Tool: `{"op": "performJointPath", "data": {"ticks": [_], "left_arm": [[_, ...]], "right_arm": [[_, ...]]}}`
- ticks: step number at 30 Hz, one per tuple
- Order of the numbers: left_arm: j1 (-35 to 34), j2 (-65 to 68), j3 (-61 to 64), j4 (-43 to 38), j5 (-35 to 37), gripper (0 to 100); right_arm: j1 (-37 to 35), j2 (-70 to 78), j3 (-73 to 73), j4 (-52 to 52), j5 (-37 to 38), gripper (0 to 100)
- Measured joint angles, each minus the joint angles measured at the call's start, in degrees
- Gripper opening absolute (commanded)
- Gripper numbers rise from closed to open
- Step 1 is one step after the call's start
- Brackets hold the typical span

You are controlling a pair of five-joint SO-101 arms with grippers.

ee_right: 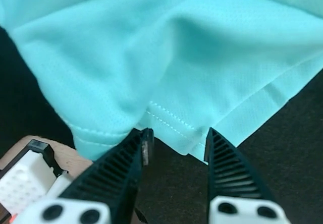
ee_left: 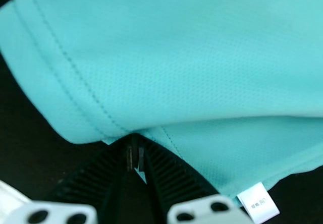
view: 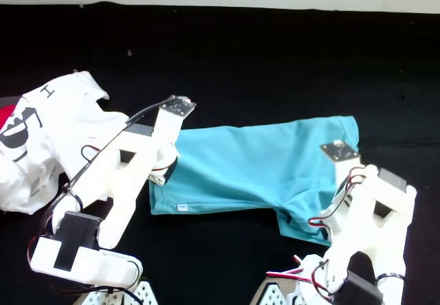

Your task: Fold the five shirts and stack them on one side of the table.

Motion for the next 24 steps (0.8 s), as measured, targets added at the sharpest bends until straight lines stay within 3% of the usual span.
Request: {"op": "performJointPath", "data": {"ticks": [10,16,24], "left_arm": [[0.00,0.00,0.00,0.00,0.00,1],[0.00,0.00,0.00,0.00,0.00,1],[0.00,0.00,0.00,0.00,0.00,1]], "right_arm": [[0.00,0.00,2.11,-1.32,0.00,11.9],[0.00,0.00,2.11,-1.32,0.00,0.4],[3.43,0.00,-2.11,-1.32,0.00,0.6]]}}
